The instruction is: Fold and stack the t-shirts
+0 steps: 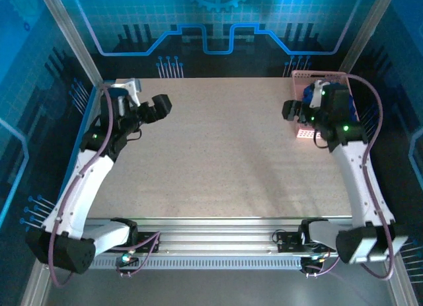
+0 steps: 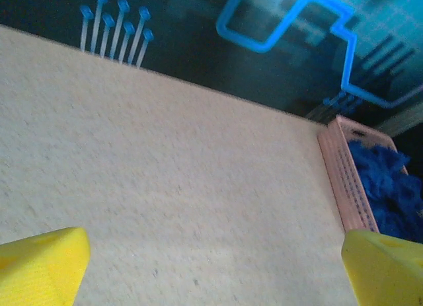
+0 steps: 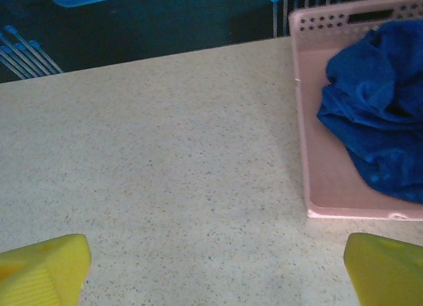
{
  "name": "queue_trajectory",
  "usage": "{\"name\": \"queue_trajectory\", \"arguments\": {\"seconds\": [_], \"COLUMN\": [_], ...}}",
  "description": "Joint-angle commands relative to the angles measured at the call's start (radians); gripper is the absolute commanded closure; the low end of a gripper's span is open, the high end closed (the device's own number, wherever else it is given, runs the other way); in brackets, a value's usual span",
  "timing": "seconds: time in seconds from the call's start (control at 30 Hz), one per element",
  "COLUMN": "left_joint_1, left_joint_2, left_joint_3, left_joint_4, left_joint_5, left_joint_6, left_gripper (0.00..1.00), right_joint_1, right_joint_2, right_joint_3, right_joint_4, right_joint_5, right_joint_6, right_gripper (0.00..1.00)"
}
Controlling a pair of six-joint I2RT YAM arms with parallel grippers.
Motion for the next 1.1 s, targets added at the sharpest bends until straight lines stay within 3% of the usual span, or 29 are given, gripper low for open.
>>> {"name": "queue_trajectory", "arguments": {"seconds": [0.0, 0.17, 0.33, 0.53, 0.73, 1.07], "left_joint_1": [-0.053, -0.139, -0.205, -0.208, -0.205, -0.16], "left_joint_2": [0.102, 0.226, 0.24, 0.233, 0.23, 0.235], "left_joint_3": [0.129, 0.242, 0.194, 0.129, 0.084, 0.084], "left_joint_4": [-0.235, -0.319, -0.252, -0.188, -0.151, -0.172], "left_joint_5": [0.084, 0.116, 0.152, 0.182, 0.194, 0.166], "left_joint_6": [-0.026, 0.048, 0.085, 0.075, 0.078, 0.064], "left_gripper": [0.01, 0.01, 0.01, 0.01, 0.01, 0.01], "right_joint_1": [-0.089, -0.222, -0.271, -0.294, -0.3, -0.284], "right_joint_2": [0.13, 0.343, 0.556, 0.792, 0.928, 1.215], "right_joint_3": [0.129, 0.286, 0.423, 0.585, 0.641, 0.93], "right_joint_4": [-0.245, -0.219, -0.185, -0.129, 0.022, -0.002], "right_joint_5": [-0.074, -0.119, -0.143, -0.15, -0.109, -0.034], "right_joint_6": [0.023, 0.046, 0.042, 0.077, 0.181, 0.251], "right_gripper": [0.0, 0.0, 0.06, 0.13, 0.16, 0.25]}}
